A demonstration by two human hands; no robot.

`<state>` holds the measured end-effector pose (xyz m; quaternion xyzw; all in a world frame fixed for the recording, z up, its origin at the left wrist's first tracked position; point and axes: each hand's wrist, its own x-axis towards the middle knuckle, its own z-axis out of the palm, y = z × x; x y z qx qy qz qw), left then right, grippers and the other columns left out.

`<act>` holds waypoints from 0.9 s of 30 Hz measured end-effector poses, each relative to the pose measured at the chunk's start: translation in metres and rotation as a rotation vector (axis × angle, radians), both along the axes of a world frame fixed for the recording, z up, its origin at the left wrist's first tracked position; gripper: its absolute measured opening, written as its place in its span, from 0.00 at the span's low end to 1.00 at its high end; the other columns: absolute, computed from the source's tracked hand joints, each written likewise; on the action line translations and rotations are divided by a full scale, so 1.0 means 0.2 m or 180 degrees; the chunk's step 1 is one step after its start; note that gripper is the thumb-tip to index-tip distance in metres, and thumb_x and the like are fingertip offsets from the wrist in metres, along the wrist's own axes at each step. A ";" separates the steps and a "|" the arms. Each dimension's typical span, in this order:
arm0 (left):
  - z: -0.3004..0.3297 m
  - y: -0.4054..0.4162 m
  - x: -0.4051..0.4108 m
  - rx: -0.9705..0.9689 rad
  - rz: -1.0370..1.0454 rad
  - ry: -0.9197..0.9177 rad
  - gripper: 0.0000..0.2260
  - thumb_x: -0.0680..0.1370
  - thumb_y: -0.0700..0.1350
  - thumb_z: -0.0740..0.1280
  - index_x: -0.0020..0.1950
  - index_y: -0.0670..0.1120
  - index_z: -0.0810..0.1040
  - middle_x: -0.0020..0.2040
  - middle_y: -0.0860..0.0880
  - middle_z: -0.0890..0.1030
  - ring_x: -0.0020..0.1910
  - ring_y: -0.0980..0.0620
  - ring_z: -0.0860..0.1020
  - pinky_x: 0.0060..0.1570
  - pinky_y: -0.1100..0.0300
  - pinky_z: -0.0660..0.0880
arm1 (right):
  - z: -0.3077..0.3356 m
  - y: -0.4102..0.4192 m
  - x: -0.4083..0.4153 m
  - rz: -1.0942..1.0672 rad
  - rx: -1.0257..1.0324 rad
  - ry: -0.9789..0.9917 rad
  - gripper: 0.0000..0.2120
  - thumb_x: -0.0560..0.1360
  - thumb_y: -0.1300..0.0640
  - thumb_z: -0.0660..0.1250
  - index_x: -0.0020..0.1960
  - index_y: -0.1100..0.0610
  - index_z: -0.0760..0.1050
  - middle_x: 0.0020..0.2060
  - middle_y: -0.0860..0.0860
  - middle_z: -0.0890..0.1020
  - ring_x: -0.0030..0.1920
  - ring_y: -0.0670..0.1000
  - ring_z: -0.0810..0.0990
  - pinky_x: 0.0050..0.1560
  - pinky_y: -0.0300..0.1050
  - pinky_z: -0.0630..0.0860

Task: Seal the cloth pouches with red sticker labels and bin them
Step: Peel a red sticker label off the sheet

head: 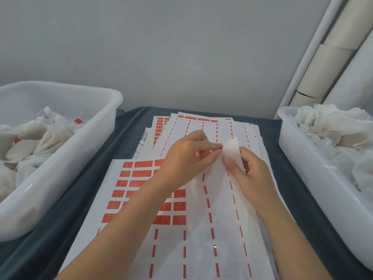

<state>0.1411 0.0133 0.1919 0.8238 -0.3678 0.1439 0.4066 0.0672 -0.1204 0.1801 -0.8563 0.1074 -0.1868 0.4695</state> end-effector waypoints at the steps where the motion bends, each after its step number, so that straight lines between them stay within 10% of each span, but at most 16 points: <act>1: -0.01 -0.01 -0.01 -0.0153 0.0174 0.0132 0.10 0.73 0.46 0.69 0.53 0.48 0.82 0.38 0.61 0.70 0.38 0.59 0.71 0.36 0.68 0.72 | 0.00 0.00 0.00 -0.0040 0.0042 0.0027 0.13 0.75 0.49 0.64 0.57 0.54 0.74 0.52 0.48 0.80 0.49 0.49 0.78 0.52 0.46 0.77; 11: 0.03 0.08 -0.18 -0.1189 0.0390 0.0314 0.04 0.71 0.51 0.66 0.45 0.57 0.77 0.38 0.61 0.73 0.41 0.64 0.71 0.37 0.76 0.70 | -0.02 -0.06 0.02 -0.0840 0.0229 0.0262 0.23 0.73 0.50 0.67 0.66 0.48 0.66 0.64 0.46 0.71 0.56 0.46 0.72 0.52 0.41 0.72; 14: 0.02 0.13 -0.24 -0.1050 0.0199 -0.0133 0.06 0.71 0.51 0.66 0.47 0.54 0.79 0.38 0.61 0.73 0.41 0.63 0.71 0.37 0.75 0.71 | 0.06 -0.02 -0.01 -0.0716 -0.0110 0.0045 0.13 0.71 0.41 0.64 0.47 0.49 0.76 0.55 0.44 0.74 0.51 0.45 0.74 0.48 0.35 0.71; 21: -0.07 0.19 -0.29 -0.0328 0.0041 -0.1127 0.09 0.72 0.48 0.69 0.46 0.44 0.84 0.36 0.49 0.79 0.39 0.58 0.72 0.34 0.71 0.71 | 0.08 0.05 -0.12 0.0768 0.1733 0.1007 0.11 0.69 0.47 0.68 0.46 0.52 0.83 0.45 0.43 0.84 0.50 0.46 0.80 0.44 0.39 0.73; 27: -0.12 0.21 -0.30 -0.0269 -0.0078 -0.0850 0.11 0.72 0.51 0.68 0.48 0.47 0.83 0.38 0.52 0.79 0.41 0.60 0.72 0.38 0.73 0.71 | 0.02 0.04 -0.14 -0.0101 0.2109 0.0047 0.10 0.67 0.46 0.69 0.46 0.50 0.81 0.44 0.42 0.84 0.47 0.46 0.81 0.46 0.40 0.75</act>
